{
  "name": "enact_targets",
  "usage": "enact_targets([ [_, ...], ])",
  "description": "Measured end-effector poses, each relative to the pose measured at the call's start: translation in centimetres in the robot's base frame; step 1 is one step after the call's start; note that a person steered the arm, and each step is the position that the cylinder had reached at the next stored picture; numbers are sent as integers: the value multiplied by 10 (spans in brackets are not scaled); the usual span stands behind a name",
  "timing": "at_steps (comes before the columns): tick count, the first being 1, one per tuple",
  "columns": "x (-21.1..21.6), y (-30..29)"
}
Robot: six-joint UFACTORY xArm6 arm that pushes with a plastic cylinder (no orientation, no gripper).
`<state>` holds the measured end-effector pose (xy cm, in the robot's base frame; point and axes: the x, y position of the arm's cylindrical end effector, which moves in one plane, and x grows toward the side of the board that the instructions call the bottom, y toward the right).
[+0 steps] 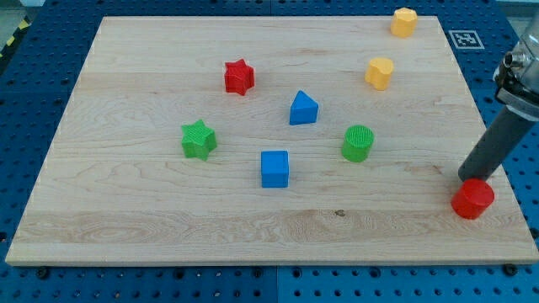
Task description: Push the red circle a bit bottom right
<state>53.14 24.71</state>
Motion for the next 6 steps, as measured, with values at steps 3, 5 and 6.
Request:
enact_targets([
  [3, 11, -61],
  [5, 37, -39],
  [6, 44, -39],
])
